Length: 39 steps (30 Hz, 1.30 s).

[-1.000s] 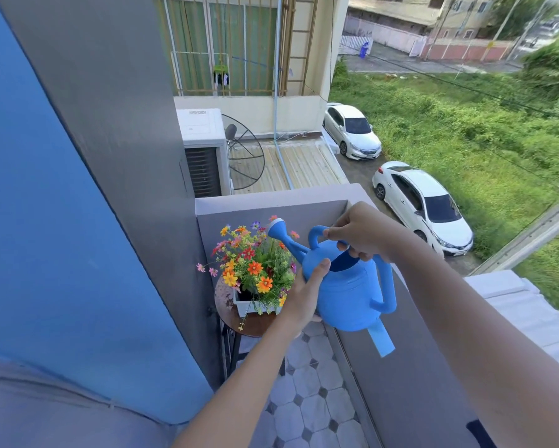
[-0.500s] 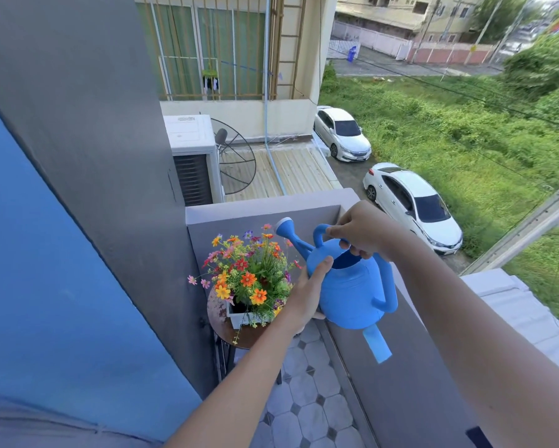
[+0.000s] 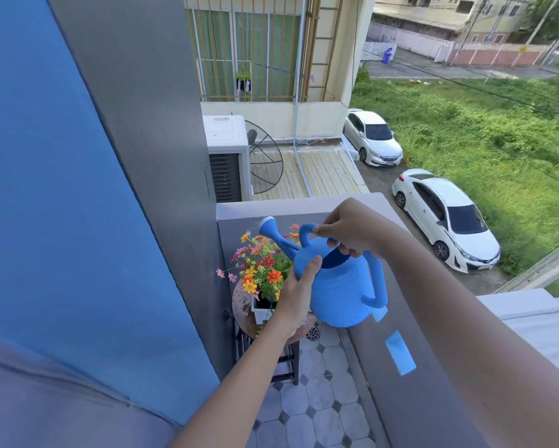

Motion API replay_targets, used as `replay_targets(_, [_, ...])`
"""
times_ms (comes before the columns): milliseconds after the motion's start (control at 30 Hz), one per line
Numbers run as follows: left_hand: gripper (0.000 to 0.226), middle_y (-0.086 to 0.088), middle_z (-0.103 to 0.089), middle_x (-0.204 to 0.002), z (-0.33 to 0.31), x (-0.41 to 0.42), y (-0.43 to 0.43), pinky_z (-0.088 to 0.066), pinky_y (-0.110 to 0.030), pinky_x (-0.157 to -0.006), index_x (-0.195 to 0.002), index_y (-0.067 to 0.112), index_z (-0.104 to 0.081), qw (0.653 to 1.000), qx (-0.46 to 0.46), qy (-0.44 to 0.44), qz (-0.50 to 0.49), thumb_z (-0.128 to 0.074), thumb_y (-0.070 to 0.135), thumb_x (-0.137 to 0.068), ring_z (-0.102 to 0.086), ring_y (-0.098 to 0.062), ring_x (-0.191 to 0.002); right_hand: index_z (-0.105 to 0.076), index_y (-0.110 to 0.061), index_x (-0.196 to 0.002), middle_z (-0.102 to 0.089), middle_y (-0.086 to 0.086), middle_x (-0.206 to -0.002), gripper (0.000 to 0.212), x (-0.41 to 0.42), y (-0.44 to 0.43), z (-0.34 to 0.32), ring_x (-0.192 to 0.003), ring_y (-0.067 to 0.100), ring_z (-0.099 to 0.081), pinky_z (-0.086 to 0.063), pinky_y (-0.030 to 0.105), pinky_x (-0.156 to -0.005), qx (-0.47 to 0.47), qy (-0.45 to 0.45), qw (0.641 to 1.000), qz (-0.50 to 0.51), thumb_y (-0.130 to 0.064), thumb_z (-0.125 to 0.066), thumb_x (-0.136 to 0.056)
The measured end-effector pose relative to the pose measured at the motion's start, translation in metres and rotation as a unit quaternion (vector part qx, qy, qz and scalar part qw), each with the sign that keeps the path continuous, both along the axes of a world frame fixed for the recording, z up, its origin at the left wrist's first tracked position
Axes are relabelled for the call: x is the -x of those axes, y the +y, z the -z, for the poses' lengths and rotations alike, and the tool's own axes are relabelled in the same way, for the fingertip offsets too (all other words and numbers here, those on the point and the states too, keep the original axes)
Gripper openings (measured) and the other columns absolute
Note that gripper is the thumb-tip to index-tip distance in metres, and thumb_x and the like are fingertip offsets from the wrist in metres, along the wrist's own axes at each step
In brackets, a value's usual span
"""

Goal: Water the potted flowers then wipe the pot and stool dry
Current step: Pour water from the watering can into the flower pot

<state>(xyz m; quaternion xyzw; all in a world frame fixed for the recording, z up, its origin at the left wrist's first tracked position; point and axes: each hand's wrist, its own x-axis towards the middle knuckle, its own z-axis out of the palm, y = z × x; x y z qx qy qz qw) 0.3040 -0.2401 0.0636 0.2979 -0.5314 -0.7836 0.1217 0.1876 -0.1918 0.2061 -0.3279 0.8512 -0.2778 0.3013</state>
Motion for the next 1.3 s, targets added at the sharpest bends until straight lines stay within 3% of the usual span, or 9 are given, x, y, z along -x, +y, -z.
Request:
replay_targets(167, [0.027,0.018,-0.061,-0.110,0.000,-0.010,0.000,-0.052,-0.054,-0.093,-0.119,0.045,-0.049,1.000,0.004,-0.010,-0.003,-0.051,0.055,-0.093,-0.059,-0.001,-0.096,-0.069,0.012,-0.096,-0.056,0.016,-0.067,0.031,-0.006,-0.001,0.001,-0.051,0.024,-0.038,-0.030,0.025,-0.042,0.005,-0.015,1.000,-0.007,-0.018,-0.064,-0.097])
replay_targets(333, [0.033,0.015,-0.066,-0.108,-0.003,-0.005,0.009,-0.055,-0.031,-0.068,-0.125,0.038,-0.051,1.000,0.014,0.001,0.008,-0.050,0.052,-0.095,-0.066,0.001,-0.085,-0.065,0.000,-0.077,-0.057,0.015,-0.067,0.031,0.000,0.013,0.006,-0.054,0.024,-0.041,-0.033,0.024,-0.042,0.014,-0.010,1.000,0.007,-0.023,-0.063,-0.097])
replay_targets(467, [0.039,0.009,-0.071,-0.113,-0.001,0.011,0.016,-0.055,-0.018,-0.064,-0.127,0.034,-0.055,0.999,0.028,0.021,0.020,-0.055,0.053,-0.093,-0.070,-0.002,-0.091,-0.064,-0.003,-0.072,-0.057,0.013,-0.065,0.031,0.011,0.034,0.013,-0.047,0.022,-0.040,-0.033,0.021,-0.038,0.048,0.001,0.998,0.048,-0.021,-0.062,-0.098])
replay_targets(600, [0.059,0.002,-0.071,-0.117,0.002,0.042,0.027,-0.056,-0.046,-0.090,-0.124,0.034,-0.058,0.997,0.060,0.005,0.055,-0.059,0.071,-0.078,-0.070,-0.018,-0.103,-0.070,0.004,-0.091,-0.056,0.012,-0.064,0.028,0.030,0.064,0.020,-0.045,0.020,-0.040,-0.033,0.022,-0.038,0.094,-0.014,0.989,0.116,-0.022,-0.063,-0.097])
replay_targets(667, [0.068,0.002,-0.071,-0.116,0.009,0.060,0.034,-0.053,-0.054,-0.093,-0.123,0.035,-0.058,0.995,0.072,-0.018,0.074,-0.059,0.080,-0.071,-0.069,-0.021,-0.104,-0.071,0.004,-0.092,-0.055,0.012,-0.064,0.027,0.039,0.081,0.023,-0.045,0.019,-0.040,-0.032,0.022,-0.038,0.111,-0.022,0.983,0.144,-0.021,-0.062,-0.098])
replay_targets(800, [0.074,0.003,-0.068,-0.119,0.012,0.093,0.058,-0.052,-0.050,-0.095,-0.124,0.035,-0.054,0.990,0.088,-0.034,0.104,-0.057,0.083,-0.068,-0.066,-0.019,-0.107,-0.072,0.005,-0.094,-0.055,0.009,-0.062,0.028,0.058,0.120,0.029,-0.043,0.016,-0.039,-0.031,0.023,-0.039,0.149,-0.030,0.967,0.203,-0.021,-0.063,-0.097])
replay_targets(867, [0.075,0.005,-0.066,-0.118,0.009,0.110,0.077,-0.052,-0.047,-0.095,-0.121,0.036,-0.054,0.985,0.109,-0.041,0.124,-0.056,0.085,-0.065,-0.065,-0.017,-0.107,-0.073,0.005,-0.095,-0.055,0.007,-0.061,0.028,0.070,0.146,0.034,-0.044,0.016,-0.039,-0.030,0.024,-0.040,0.167,-0.032,0.955,0.242,-0.021,-0.063,-0.097])
replay_targets(1000, [0.031,0.008,-0.066,-0.105,0.001,0.137,0.120,-0.050,-0.030,-0.080,-0.107,0.036,-0.055,0.976,0.144,-0.019,0.165,-0.052,0.061,-0.089,-0.064,-0.013,-0.099,-0.073,0.004,-0.094,-0.053,0.007,-0.062,0.027,0.089,0.197,0.047,-0.045,0.016,-0.036,-0.029,0.023,-0.042,0.205,-0.049,0.926,0.314,-0.021,-0.063,-0.096])
replay_targets(1300, [0.056,0.009,-0.063,-0.114,0.051,0.218,0.220,-0.052,-0.029,-0.079,-0.128,0.031,-0.046,0.942,0.195,-0.042,0.270,-0.047,0.068,-0.087,-0.062,-0.010,-0.103,-0.067,0.001,-0.103,-0.049,0.010,-0.073,0.023,0.130,0.300,0.111,-0.043,0.013,-0.036,-0.028,0.025,-0.042,0.308,-0.123,0.794,0.510,-0.019,-0.056,-0.099])
